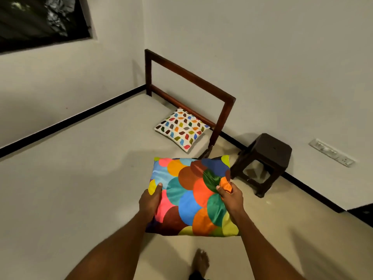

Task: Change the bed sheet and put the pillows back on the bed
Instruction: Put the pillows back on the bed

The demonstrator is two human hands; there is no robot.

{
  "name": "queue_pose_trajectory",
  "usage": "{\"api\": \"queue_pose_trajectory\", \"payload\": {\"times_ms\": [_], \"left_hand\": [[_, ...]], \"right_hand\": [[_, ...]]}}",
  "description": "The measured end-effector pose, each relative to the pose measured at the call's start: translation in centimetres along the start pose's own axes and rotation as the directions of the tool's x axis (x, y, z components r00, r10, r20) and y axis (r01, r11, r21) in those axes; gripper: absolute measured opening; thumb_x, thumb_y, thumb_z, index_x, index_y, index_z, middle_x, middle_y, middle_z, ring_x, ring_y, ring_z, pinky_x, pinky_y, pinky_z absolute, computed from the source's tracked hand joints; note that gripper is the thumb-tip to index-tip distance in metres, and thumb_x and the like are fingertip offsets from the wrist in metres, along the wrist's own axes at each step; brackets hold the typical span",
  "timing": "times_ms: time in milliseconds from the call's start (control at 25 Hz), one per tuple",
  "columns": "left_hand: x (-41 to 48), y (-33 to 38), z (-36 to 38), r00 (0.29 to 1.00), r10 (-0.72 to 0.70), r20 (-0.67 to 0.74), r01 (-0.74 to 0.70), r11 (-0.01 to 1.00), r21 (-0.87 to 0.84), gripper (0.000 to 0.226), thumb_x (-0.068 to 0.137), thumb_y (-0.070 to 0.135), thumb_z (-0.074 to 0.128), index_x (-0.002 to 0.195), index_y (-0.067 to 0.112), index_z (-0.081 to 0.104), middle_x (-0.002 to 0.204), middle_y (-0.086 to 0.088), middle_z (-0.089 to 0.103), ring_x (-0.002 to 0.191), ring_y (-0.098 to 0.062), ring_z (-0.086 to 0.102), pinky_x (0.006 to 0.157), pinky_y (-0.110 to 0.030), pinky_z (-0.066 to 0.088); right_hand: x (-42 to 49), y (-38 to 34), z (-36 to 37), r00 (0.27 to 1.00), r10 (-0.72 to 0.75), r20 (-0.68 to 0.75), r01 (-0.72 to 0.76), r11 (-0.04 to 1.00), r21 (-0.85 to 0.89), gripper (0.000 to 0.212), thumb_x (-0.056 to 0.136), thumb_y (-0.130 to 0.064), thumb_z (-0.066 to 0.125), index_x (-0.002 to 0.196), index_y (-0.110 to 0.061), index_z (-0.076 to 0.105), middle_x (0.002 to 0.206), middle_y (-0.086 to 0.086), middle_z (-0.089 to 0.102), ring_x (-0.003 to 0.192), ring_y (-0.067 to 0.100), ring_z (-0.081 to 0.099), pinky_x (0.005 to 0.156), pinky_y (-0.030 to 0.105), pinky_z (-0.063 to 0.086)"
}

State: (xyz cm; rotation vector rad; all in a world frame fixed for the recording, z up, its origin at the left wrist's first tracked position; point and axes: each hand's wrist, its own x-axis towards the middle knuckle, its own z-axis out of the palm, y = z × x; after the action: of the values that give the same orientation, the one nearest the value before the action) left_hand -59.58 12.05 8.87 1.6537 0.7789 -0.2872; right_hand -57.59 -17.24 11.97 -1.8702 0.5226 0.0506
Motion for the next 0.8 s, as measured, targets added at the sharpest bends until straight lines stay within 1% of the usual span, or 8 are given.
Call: {"api": "queue_pose_trajectory", "payload": {"times_ms": [80,240,320,400,520,600,720,800], "left_hand": [[0.8,2.2,3.9,0.999,0.004,-0.045,-0.004,1.000,-0.013,0.048,0.101,0.060,0.054,0.115,0.018,0.071,0.114,-0.014,0.073,0.109,-0.038,0.065,0.097,-0.042,0.050],[4.1,6.6,9.9,0.993,-0.033,-0.112,0.026,0.998,-0.058,0.053,0.098,0.062,0.057,0.122,0.016,0.070,0.116,-0.013,0.073,0.109,-0.036,0.066,0.091,-0.039,0.049],[6.5,8.3,11.5,0.988,-0.055,-0.146,0.043,0.995,-0.089,0.055,0.094,0.067,0.060,0.118,0.019,0.071,0.112,-0.010,0.075,0.105,-0.035,0.067,0.087,-0.037,0.049],[9.7,10.0,12.2,0.980,-0.076,-0.185,0.057,0.993,-0.104,0.053,0.091,0.069,0.062,0.109,0.020,0.073,0.103,-0.007,0.076,0.099,-0.032,0.069,0.084,-0.037,0.051],[14.9,13.0,12.6,0.969,-0.084,-0.230,0.050,0.987,-0.151,0.041,0.094,0.062,0.065,0.101,0.023,0.073,0.094,-0.003,0.074,0.094,-0.030,0.069,0.082,-0.036,0.051],[18.8,15.1,13.2,0.962,-0.099,-0.254,0.055,0.983,-0.178,0.034,0.095,0.058,0.067,0.099,0.025,0.072,0.092,0.000,0.073,0.094,-0.030,0.069,0.082,-0.036,0.051],[23.6,18.6,13.7,0.958,-0.102,-0.269,0.051,0.981,-0.189,0.023,0.095,0.056,0.068,0.096,0.033,0.069,0.093,0.004,0.071,0.097,-0.028,0.068,0.081,-0.034,0.049],[26.4,21.4,13.4,0.952,-0.096,-0.291,0.040,0.981,-0.192,0.014,0.096,0.053,0.068,0.091,0.040,0.064,0.095,0.005,0.069,0.098,-0.026,0.066,0.087,-0.035,0.050]], "right_hand": [[4.8,-0.9,-2.0,0.999,0.008,0.040,-0.006,0.999,-0.046,0.010,0.091,-0.026,0.080,0.096,-0.027,0.072,0.094,-0.001,0.076,0.094,0.024,0.071,0.087,0.044,0.059],[14.8,-3.7,-3.9,0.992,0.012,0.122,0.000,0.995,-0.096,0.012,0.089,-0.028,0.082,0.097,-0.025,0.074,0.092,-0.001,0.077,0.093,0.025,0.073,0.088,0.048,0.060],[19.9,-4.9,-3.2,0.982,0.008,0.189,0.017,0.992,-0.126,0.011,0.090,-0.024,0.081,0.098,-0.022,0.074,0.093,0.000,0.077,0.092,0.025,0.074,0.089,0.049,0.060],[24.6,-6.5,-1.2,0.972,0.004,0.234,0.034,0.987,-0.159,0.017,0.090,-0.030,0.081,0.104,-0.024,0.074,0.096,-0.002,0.078,0.094,0.022,0.074,0.090,0.049,0.061],[31.5,-8.5,2.7,0.949,-0.067,0.307,0.130,0.973,-0.189,0.027,0.091,-0.030,0.079,0.116,-0.025,0.073,0.104,-0.003,0.077,0.098,0.020,0.072,0.092,0.045,0.060],[36.2,-9.6,5.3,0.942,-0.076,0.328,0.146,0.970,-0.195,0.029,0.092,-0.030,0.078,0.120,-0.025,0.071,0.107,-0.003,0.076,0.100,0.020,0.072,0.093,0.046,0.059],[42.5,-12.1,8.2,0.931,-0.018,0.364,0.123,0.955,-0.269,0.037,0.090,-0.033,0.077,0.124,-0.024,0.068,0.111,-0.001,0.074,0.104,0.023,0.070,0.097,0.051,0.057],[46.2,-14.7,10.4,0.913,-0.022,0.407,0.157,0.941,-0.300,0.038,0.093,-0.024,0.075,0.129,-0.020,0.065,0.114,0.003,0.073,0.106,0.027,0.068,0.100,0.052,0.055]]}}
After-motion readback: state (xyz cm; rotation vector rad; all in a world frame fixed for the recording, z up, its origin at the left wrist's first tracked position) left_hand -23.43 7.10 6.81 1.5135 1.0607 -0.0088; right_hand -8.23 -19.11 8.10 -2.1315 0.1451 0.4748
